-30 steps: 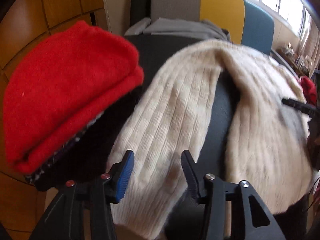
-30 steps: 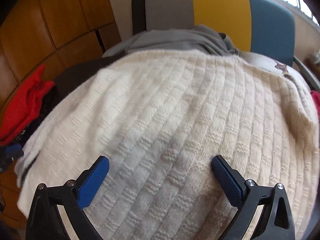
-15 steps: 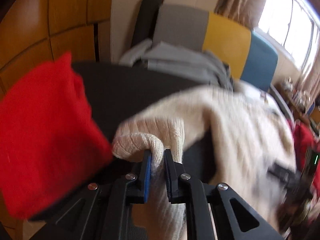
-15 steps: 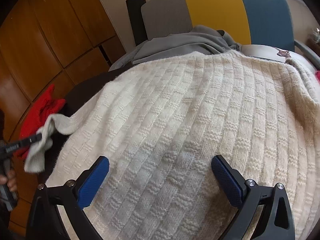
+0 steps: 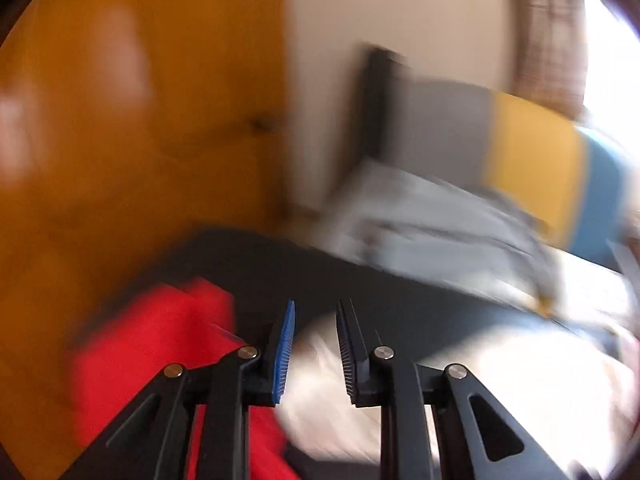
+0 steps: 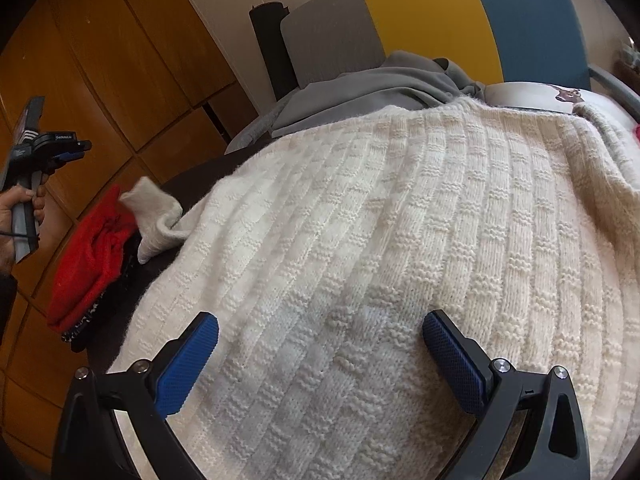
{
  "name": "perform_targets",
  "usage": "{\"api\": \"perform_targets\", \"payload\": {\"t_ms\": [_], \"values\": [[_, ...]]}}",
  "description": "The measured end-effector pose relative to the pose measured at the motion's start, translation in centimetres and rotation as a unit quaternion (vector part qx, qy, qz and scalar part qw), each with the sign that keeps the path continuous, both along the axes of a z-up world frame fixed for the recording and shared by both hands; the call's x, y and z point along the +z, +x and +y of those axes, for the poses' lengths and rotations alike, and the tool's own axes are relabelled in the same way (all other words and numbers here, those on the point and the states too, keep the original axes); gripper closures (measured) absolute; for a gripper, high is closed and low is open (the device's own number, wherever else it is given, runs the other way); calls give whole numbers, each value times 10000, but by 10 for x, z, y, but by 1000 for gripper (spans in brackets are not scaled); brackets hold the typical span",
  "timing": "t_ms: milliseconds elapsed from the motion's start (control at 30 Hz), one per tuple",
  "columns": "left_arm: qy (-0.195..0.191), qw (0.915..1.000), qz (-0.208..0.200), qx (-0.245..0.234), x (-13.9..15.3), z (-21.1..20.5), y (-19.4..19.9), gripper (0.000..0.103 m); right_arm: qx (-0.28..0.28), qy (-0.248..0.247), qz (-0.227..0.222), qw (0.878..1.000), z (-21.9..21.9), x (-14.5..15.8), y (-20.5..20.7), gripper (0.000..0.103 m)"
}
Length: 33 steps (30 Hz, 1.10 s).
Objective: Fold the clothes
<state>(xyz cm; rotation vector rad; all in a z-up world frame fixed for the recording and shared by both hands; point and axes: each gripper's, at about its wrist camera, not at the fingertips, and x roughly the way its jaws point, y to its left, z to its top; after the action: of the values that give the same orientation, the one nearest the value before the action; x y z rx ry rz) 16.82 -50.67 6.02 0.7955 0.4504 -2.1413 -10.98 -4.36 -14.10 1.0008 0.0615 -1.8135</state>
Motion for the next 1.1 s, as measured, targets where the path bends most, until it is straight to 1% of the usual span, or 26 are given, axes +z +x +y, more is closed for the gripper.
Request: {"api": "perform_targets", "payload": {"t_ms": [33,67,100,133,200,233,300,333,367,400,433,467,500,533,567,600,667,733,767,800,833,867,900,967,1067,1100], "values": [[360,9985,79,-406,-14,12,1,80,2,-8,-5,10000,0,0,0,0],[636,9945,25,-831,-32,27,0,79,5,-16,-10,10000,0,-1,-1,0],[781,9903,-114,-1148,-50,40,-2,79,3,-18,-9,10000,0,-1,-1,0],[853,9860,-337,-1395,-69,57,-2,79,9,-10,-3,10000,0,-1,-1,0],[1006,9741,-766,-1875,-107,89,-2,79,23,5,11,10000,-1,-1,-2,0],[1156,9684,-871,-2031,-122,102,2,79,26,15,21,10000,-1,-1,-2,0],[1461,9622,-959,-2090,-145,111,5,79,30,35,40,10000,-1,-1,-2,0],[1651,9619,-870,-1998,-152,104,4,79,38,47,51,10000,-2,-2,-2,0],[1970,9597,-646,-1898,-155,98,5,79,45,58,61,10000,-2,-2,-2,0],[2279,9558,-422,-1809,-158,92,6,77,48,80,79,9999,-3,-2,-2,0],[2533,9506,-212,-1782,-159,86,3,72,49,111,106,9999,-4,-2,-2,0],[2679,9478,-28,-1728,-158,81,-2,62,50,132,129,9998,-4,-2,-2,0],[2808,9450,143,-1672,-156,76,-8,58,52,152,151,9998,-5,-2,-1,0],[2863,9442,249,-1607,-154,72,-16,57,54,173,174,9997,-5,-2,-1,0],[2929,9435,320,-1519,-152,66,-26,51,56,193,196,9996,-6,-2,-1,0],[3057,9428,211,-1313,-156,52,-39,48,58,196,197,9996,-6,-3,-1,0],[3324,9388,2,-900,-164,26,-65,48,90,180,185,9996,-8,-4,-4,0],[3741,9261,-72,-476,-180,8,-78,49,107,136,147,9997,-8,-4,-6,0],[3795,9251,-93,-132,-187,-1,-80,60,106,100,117,9998,-7,-4,-6,0],[3653,9308,-89,14,-185,-5,-80,75,103,63,86,9999,-6,-4,-7,0],[3511,9362,-86,160,-183,-9,-80,80,101,26,55,9999,-5,-4,-7,0],[3366,9411,-82,307,-181,-14,-80,88,100,-5,27,9999,-5,-4,-7,0],[3213,9459,-76,435,-179,-18,-80,92,99,-36,-1,9999,-4,-4,-8,0],[2831,9577,-25,518,-167,-26,-79,94,101,-96,-53,9999,-2,-4,-9,0],[2277,9706,371,683,-135,-39,-68,94,103,-194,-142,9997,0,-4,-11,0],[2076,9749,391,706,-125,-42,-66,94,103,-222,-167,9996,1,-4,-11,0]]}}
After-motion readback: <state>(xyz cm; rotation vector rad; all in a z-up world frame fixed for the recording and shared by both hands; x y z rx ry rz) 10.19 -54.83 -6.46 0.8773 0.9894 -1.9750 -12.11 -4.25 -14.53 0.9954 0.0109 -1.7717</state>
